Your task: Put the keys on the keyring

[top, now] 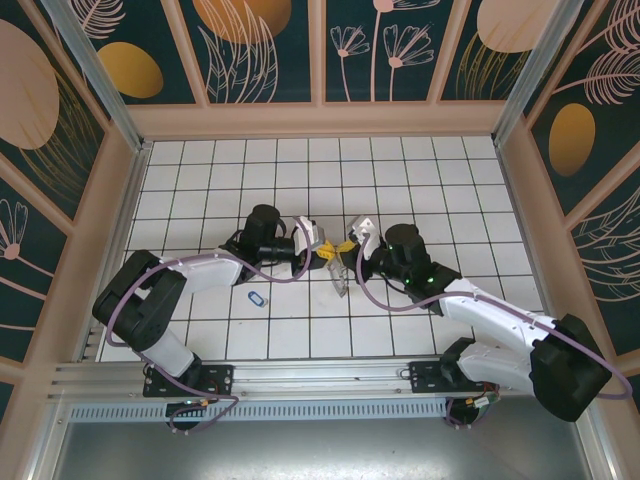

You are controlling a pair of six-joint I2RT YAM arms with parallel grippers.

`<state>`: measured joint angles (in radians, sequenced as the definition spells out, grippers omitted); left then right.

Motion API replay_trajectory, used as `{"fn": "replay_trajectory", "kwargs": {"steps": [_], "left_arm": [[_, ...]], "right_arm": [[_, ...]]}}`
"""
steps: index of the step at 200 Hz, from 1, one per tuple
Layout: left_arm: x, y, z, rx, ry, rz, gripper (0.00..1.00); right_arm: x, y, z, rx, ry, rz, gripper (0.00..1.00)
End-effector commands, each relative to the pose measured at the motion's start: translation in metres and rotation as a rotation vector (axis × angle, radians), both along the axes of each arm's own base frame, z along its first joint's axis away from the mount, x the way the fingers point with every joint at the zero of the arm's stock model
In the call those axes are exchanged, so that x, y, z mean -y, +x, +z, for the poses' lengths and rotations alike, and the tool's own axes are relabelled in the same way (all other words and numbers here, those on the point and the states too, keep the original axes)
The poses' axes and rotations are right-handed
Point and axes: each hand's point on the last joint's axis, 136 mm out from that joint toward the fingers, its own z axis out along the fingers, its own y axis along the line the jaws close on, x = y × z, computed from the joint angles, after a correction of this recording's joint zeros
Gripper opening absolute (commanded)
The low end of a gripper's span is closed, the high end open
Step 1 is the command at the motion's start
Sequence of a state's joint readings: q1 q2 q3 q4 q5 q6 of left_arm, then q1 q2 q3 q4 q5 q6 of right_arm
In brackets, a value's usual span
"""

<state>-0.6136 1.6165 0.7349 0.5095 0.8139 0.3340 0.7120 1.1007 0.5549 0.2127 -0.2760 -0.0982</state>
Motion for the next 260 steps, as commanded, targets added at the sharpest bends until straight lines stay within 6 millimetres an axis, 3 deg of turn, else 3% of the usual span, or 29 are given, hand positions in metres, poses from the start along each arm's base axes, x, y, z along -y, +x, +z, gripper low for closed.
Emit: {"fn": "replay_trajectory", "kwargs": {"steps": [1, 260], "left_arm": [[0.0035, -0.0028, 0.0148, 0.034, -0.018, -0.038, 0.21], [0.0050, -0.0035, 0.0201, 0.001, -0.037, -0.036, 0.28]], "right_arm": [[-0.0079, 0.0057, 0.0279, 0.065, 0.054, 0.022, 0.00], [-0.0059, 0.0102, 0.0259, 0.067, 0.043, -0.007, 0.00]]}}
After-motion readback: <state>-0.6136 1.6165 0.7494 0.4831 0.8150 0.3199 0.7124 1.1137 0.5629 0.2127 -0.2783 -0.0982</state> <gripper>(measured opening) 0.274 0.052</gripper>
